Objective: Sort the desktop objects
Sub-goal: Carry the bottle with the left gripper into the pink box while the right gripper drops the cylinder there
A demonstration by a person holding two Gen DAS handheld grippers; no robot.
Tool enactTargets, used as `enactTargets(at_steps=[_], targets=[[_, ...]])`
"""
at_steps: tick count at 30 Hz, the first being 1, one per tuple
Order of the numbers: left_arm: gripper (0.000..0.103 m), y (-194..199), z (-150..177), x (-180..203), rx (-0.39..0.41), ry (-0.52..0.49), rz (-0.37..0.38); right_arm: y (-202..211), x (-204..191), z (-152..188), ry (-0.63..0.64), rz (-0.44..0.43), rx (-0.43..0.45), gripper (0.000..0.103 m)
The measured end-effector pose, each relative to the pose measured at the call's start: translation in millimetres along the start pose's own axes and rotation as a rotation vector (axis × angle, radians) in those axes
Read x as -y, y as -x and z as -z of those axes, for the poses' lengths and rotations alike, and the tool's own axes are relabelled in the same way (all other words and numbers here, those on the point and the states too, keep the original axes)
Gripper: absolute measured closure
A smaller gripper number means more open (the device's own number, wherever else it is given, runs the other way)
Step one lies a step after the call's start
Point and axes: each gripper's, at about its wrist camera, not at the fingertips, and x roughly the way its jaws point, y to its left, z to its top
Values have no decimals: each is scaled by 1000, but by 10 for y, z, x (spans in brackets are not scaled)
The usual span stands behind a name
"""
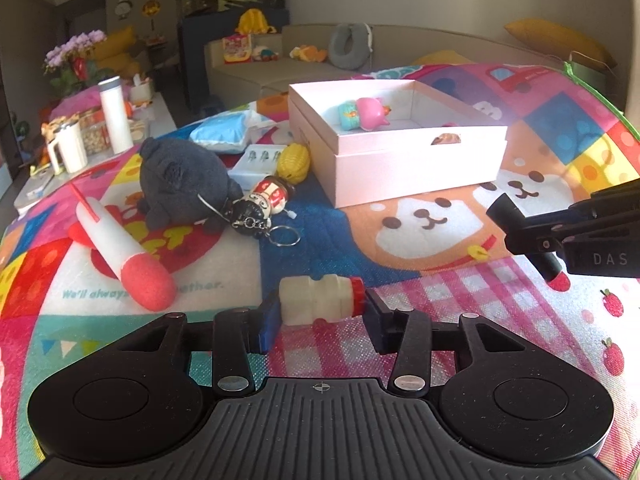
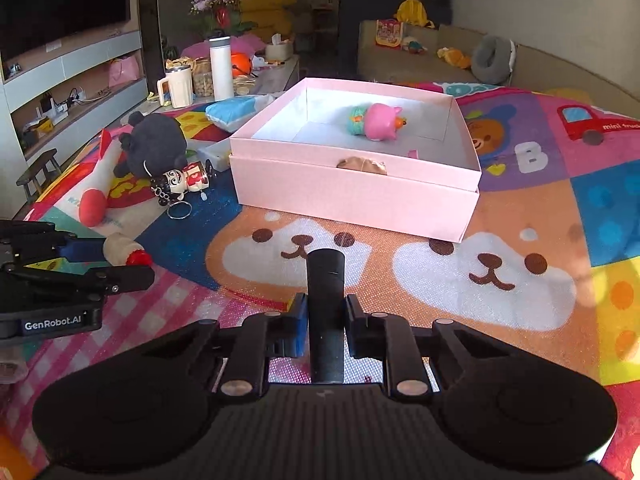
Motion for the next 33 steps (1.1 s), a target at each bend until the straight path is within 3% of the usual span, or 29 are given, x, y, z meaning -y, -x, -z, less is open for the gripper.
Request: enactTargets(at_steps=[5,10,13,17,19,20,22,24,26,28,33], targets=[[55,292,-30,146,43,-41,25,382,5,22,34,-4,57,85],[55,612,-309,238,163,-64,50,750,83,-129,32,-14,147,85],[55,678,-576,273,238,-99,68,904,148,-309,27,-17,202,85],[55,483,-1152,338,357,-167,27,900,338,-792,-1,23,288,85],[48,253,-1481,339,379,-168,30,772,509,-1157,-51,-2,311,85],[35,140,-1603,317,379,-161,22,704,590,-1299,-88,-5,318,84],[25,0,-1712,213,358,-118,-3,579,716,-1524,-134,32,341,78],[14,-34,-1633,52,329,-68,-11,530,746,-1566,-135,82,357,73],[6,-25,-1382,-129,297,-27,-43,494,744,-1479,-117,85,367,60],[6,-39,-1081,-270,237,-2,-73,409,670,-1349,-88,119,369,45],[6,-12,-316,-557,107,86,-156,63,192,-1058,84,131,296,45]])
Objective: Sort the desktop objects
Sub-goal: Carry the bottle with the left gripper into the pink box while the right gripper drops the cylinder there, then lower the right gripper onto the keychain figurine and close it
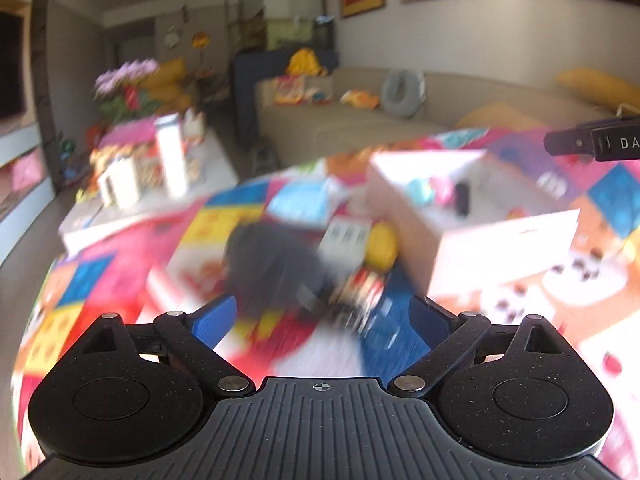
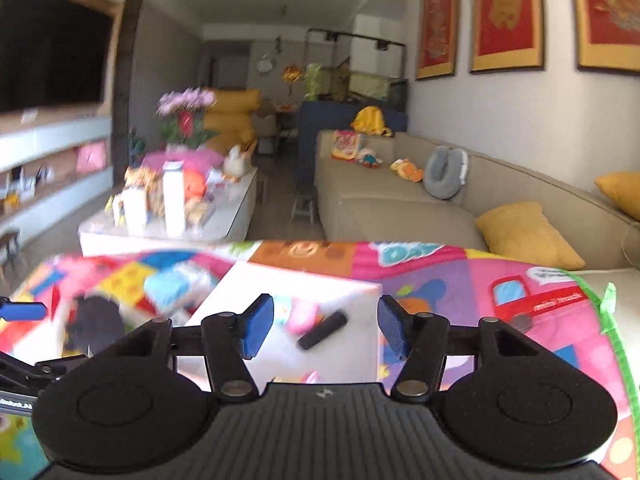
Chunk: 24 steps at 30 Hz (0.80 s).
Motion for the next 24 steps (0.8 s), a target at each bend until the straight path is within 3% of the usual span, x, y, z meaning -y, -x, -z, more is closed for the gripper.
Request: enactTargets(at_steps=[4,6,9,13,15,17,18,21,24], targets=[[3,62,279,-222,-31,76,-80,-108,-655,221,117,-155,-58,46],[3,86,373,-364,-54,133,-92,-225,-971,285,146,-235,-105,55],[3,100,404,-477,-54,215,-81,-401,-1357,324,158,-287,-147,56],[3,109,428,-471,-58,214,-66,-645,-1615,286,102,-293,-190,54],[3,103,428,-452,-58,206,-66,-752,-1660,259,90,-294,-214,43],[3,72,430,-438,-61,209,-64,-855,-1709,258,89,-277,-235,43],[3,72,431,-445,-63,214,-62,-890,-1716,259,83,-268,-246,45],[3,70,432,-456,-68,227,-66,-923,-1686,267,61,-265,-284,66],[3,63,430,-456,-74,230,-72,-807,-1574,313,53,-260,-297,66]])
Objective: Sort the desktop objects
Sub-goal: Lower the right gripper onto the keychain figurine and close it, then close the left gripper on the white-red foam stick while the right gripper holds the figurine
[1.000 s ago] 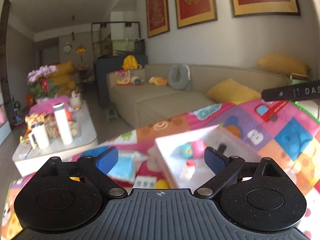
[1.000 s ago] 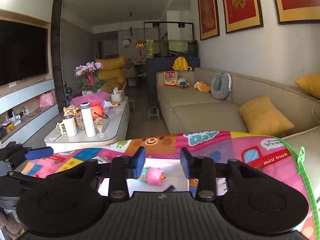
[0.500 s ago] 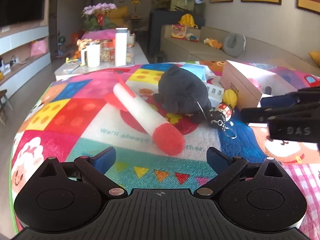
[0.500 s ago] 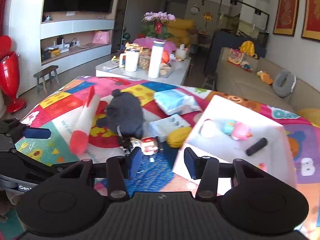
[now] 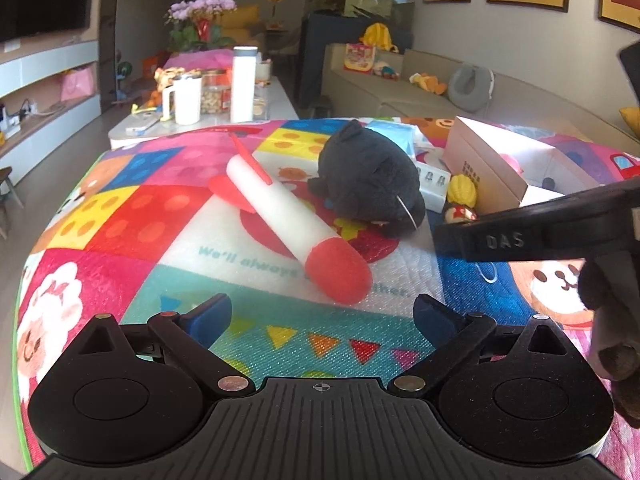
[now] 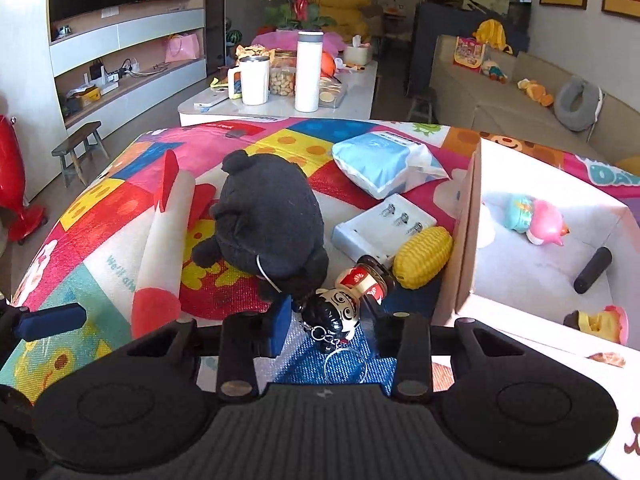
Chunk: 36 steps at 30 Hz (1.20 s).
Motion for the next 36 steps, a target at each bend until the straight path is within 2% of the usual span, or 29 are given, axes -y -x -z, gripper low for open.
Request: enactTargets(at_steps=[5,9,14,17,19,20,21,24,26,30,31,36], targets=[[3,5,-20,-57,0,36,9,445,159,342,1,6,23,66],[3,-52,-126,-81,14,54,2,822,372,712,25,98,46,66],[5,-326,-439,-82,19,80,-59,1048,617,1004,-18,215,45,66],[32,-515,-561,-92,-19,81,-87,1121,700,1120,-64,221,55,63],[34,-574,-575,-94,-27,72,-93,1143,734,1170,-92,229,67,50],[37,-584,-567,-87,-31,61,-98,1156,750,1195,-107,231,75,40],[45,-581,-547,-83,-35,47,-101,1159,768,1208,-120,230,79,31],[58,-494,-492,-83,-35,25,-103,1114,817,1239,-166,221,84,17],[71,-384,-450,-78,-38,3,-102,1066,852,1264,-196,219,71,13],[71,-49,-286,20,-39,-60,-29,964,948,1354,-284,204,21,1],[71,41,-223,73,-43,-88,0,974,951,1387,-290,204,37,0],[70,338,83,400,-103,-186,187,958,906,1395,-275,222,35,0]])
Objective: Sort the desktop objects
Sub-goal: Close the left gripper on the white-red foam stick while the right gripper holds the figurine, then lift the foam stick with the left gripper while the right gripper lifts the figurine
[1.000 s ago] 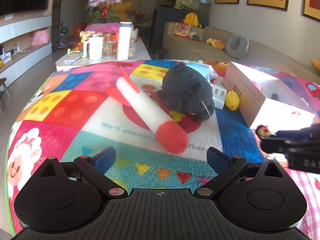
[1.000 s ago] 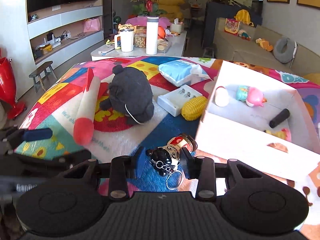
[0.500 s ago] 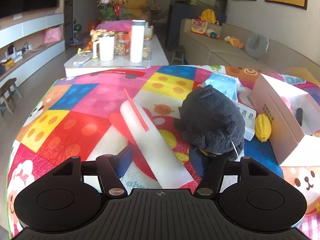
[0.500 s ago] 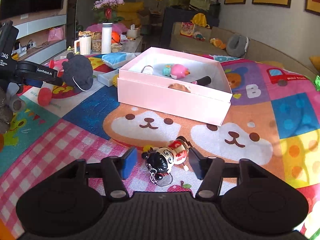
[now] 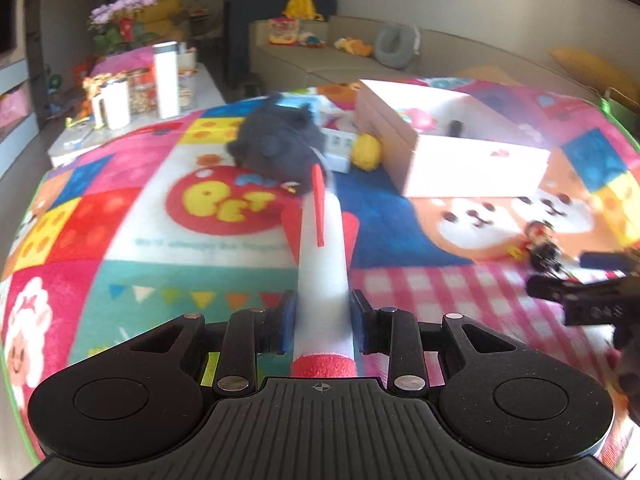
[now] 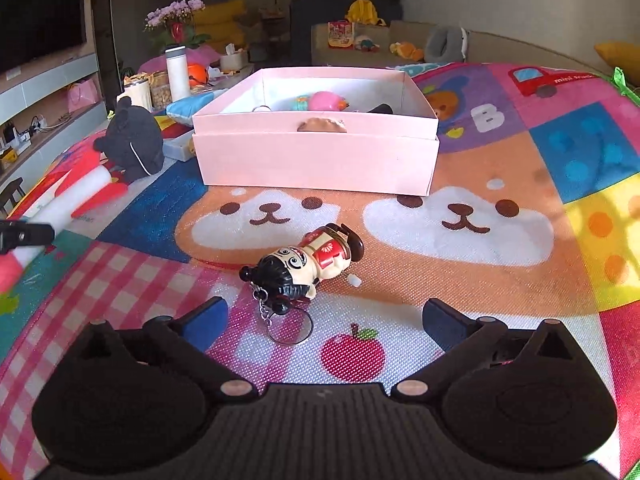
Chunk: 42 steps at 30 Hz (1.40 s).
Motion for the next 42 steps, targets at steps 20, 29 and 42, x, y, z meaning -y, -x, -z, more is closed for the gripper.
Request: enactTargets(at_steps=[20,29,42], targets=[[5,-177,4,157,17,-97,-102,-16,-35,-26,-15,19,-8,0],[1,-180,-98,-181,31,50,-61,-28,-37,-30,-22,20,-8,0],[0,-261,-72,-193,-15,172,-5,-18,-47,-8,-10,15,4,0]])
